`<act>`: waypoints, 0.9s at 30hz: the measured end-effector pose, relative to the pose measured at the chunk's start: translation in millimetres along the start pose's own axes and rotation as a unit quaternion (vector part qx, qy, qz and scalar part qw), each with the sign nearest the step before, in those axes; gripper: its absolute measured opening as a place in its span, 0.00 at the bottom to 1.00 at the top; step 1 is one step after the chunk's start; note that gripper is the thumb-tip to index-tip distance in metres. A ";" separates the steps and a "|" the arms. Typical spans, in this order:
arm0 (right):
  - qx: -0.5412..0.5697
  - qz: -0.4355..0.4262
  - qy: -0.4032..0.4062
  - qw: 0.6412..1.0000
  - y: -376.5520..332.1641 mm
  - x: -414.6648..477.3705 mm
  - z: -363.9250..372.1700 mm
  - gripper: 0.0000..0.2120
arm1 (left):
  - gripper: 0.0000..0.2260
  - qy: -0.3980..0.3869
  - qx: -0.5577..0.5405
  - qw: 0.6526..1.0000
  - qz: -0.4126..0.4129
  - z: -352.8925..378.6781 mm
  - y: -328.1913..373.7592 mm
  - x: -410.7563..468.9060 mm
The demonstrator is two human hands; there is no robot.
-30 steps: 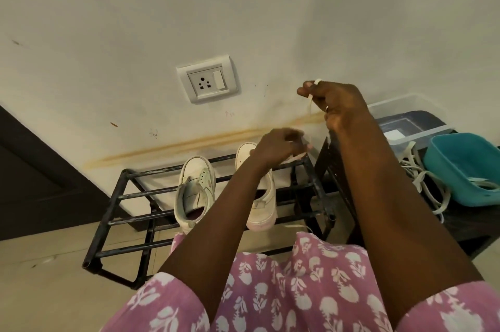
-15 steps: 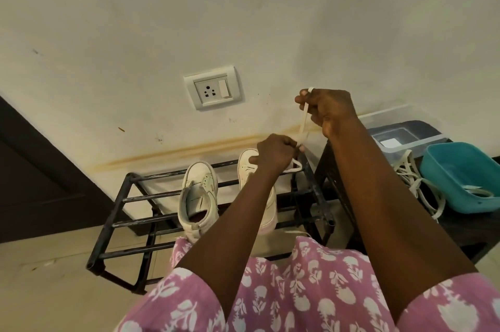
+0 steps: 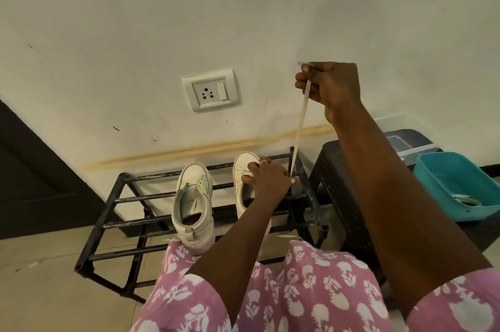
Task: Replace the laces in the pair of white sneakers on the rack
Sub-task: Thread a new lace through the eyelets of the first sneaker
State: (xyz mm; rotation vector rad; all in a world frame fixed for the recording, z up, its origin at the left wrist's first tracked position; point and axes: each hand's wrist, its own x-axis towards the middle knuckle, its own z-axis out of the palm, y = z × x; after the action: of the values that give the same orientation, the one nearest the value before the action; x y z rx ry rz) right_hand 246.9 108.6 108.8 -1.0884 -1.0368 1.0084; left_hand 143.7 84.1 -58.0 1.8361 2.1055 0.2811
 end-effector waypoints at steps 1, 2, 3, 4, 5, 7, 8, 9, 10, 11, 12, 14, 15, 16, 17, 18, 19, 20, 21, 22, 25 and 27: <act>-0.001 -0.006 -0.001 1.000 -1.8 -0.7 1.3 0.05 | 0.14 -0.003 0.006 1.000 0.002 0.0 -0.1 0.5; -0.002 -0.012 0.000 1.000 -3.0 -1.6 2.3 0.05 | 0.15 -0.005 0.015 1.000 0.004 0.3 -0.2 1.0; -0.002 -0.017 0.001 1.000 -4.3 -2.4 3.6 0.06 | 0.15 -0.007 0.026 1.000 0.007 0.1 -0.8 0.8; -0.002 -0.023 0.001 1.000 -5.2 -3.1 4.6 0.07 | 0.16 -0.008 0.039 0.999 0.010 0.0 -1.0 0.3; -0.001 -0.030 0.001 1.000 -6.0 -3.7 5.5 0.07 | 0.16 -0.009 0.051 0.999 0.014 -0.1 -1.1 -0.7; 0.001 -0.045 0.000 0.999 -6.6 -4.0 7.5 0.06 | 0.16 -0.009 0.063 0.998 0.020 -1.0 -3.3 -2.1; -0.003 -0.055 -0.002 0.998 -6.1 -3.8 8.4 0.05 | 0.15 -0.006 0.059 0.998 0.023 -2.3 -5.3 -2.3; -0.014 -0.067 -0.004 0.998 -4.7 -3.6 9.1 0.05 | 0.15 -0.001 0.045 0.999 0.022 -5.0 -8.7 -2.4; -0.033 -0.082 -0.008 0.996 -1.5 -4.5 9.2 0.05 | 0.16 -0.001 0.020 1.000 0.016 -8.9 -13.5 -2.2; -0.058 -0.095 -0.013 0.994 3.6 -5.8 9.7 0.06 | 0.19 -0.004 -0.010 1.000 0.003 -13.7 -20.4 -1.6; -0.085 -0.103 -0.018 0.991 10.8 -7.9 9.7 0.07 | 0.22 -0.008 -0.042 0.999 -0.011 -18.6 -28.2 -0.6; -0.141 -0.097 -0.041 0.984 31.1 -14.6 11.4 0.09 | 0.24 0.002 -0.095 0.994 -0.050 -29.2 -46.2 0.7; -0.171 -0.089 -0.057 0.980 42.6 -18.6 13.0 0.10 | 0.22 0.017 -0.117 0.991 -0.067 -33.6 -54.6 1.5; -0.205 -0.081 -0.073 0.973 54.2 -23.3 15.7 0.10 | 0.20 0.030 -0.134 0.988 -0.075 -37.0 -63.2 2.1; -0.237 -0.074 -0.088 0.965 65.6 -27.9 18.7 0.09 | 0.18 0.038 -0.142 0.987 -0.071 -39.4 -70.7 2.7; -0.256 -0.064 -0.098 0.960 76.7 -32.2 22.5 0.08 | 0.16 0.040 -0.142 0.987 -0.064 -41.0 -77.3 2.6; -0.261 -0.049 -0.105 0.958 86.8 -36.6 27.0 0.07 | 0.15 0.038 -0.144 0.987 -0.058 -42.2 -82.1 1.3; -0.264 -0.033 -0.109 0.958 96.1 -41.5 31.3 0.07 | 0.14 0.030 -0.149 0.987 -0.054 -42.9 -85.0 -1.2; -0.267 -0.018 -0.110 0.957 105.7 -45.8 35.6 0.07 | 0.15 0.022 -0.154 0.987 -0.052 -42.2 -87.1 -3.6; -0.271 -0.006 -0.107 0.957 115.0 -50.1 39.4 0.08 | 0.17 0.020 -0.154 0.986 -0.053 -40.9 -88.9 -5.3; -0.288 0.014 -0.088 0.954 137.3 -60.8 48.4 0.09 | 0.18 0.033 -0.142 0.988 -0.048 -35.7 -89.4 -8.5; -0.301 0.024 -0.089 0.949 149.8 -65.5 53.3 0.05 | 0.17 0.045 -0.143 0.988 -0.049 -34.2 -88.5 -7.7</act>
State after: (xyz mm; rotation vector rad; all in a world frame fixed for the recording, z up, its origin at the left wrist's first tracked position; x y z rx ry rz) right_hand 164.1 80.6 -39.4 -1.5392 -1.5289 0.8560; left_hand 50.3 65.6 -57.3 1.5775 2.0788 0.6162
